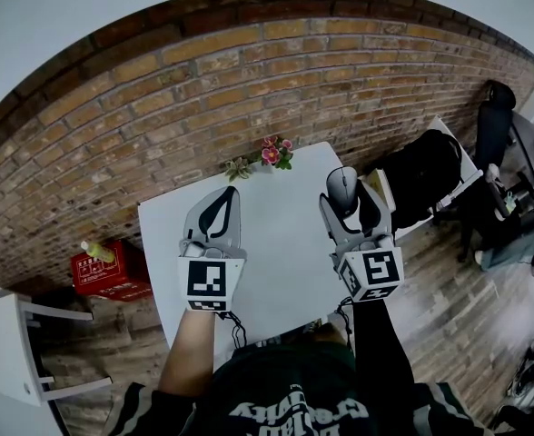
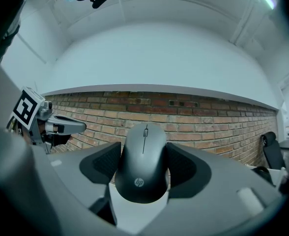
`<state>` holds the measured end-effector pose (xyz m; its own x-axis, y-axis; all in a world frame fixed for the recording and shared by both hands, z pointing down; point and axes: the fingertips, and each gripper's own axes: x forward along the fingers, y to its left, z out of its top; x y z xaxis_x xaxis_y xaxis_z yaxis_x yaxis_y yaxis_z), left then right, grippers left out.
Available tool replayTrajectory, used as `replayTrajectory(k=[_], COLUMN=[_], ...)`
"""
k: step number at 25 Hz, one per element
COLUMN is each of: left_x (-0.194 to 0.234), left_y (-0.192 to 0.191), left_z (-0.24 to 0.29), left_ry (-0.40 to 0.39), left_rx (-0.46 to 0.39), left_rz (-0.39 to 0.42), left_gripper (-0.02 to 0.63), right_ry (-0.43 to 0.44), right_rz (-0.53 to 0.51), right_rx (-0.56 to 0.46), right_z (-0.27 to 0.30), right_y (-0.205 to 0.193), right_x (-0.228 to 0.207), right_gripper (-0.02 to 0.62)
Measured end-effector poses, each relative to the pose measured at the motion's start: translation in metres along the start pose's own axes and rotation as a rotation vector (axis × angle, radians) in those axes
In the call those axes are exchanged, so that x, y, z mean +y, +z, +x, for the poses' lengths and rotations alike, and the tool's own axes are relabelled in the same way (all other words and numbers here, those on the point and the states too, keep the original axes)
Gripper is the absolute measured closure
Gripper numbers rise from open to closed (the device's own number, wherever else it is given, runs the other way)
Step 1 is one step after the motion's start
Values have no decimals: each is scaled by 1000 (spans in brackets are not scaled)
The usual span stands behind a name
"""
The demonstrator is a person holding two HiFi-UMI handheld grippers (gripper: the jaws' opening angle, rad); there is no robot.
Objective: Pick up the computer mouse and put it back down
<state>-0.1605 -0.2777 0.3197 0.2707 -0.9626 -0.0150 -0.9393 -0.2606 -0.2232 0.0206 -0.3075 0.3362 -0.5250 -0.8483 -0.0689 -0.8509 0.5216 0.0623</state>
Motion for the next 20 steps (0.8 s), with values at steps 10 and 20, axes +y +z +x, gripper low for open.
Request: replayTrajectory(k=[10,20], left_x=[-1,-5], left_y=[-1,0], left_z=[-4,-7], left_ry=[2,-6], left_rx=[1,-3], left_rz=[-3,-1], left_gripper=[601,601], right_ry=[-10,-33], right_rz=[3,-18], right_rx=[2,5], right_z=[-5,-10], right_y=[-2,-6], right_x=[0,0], right_gripper=[287,288])
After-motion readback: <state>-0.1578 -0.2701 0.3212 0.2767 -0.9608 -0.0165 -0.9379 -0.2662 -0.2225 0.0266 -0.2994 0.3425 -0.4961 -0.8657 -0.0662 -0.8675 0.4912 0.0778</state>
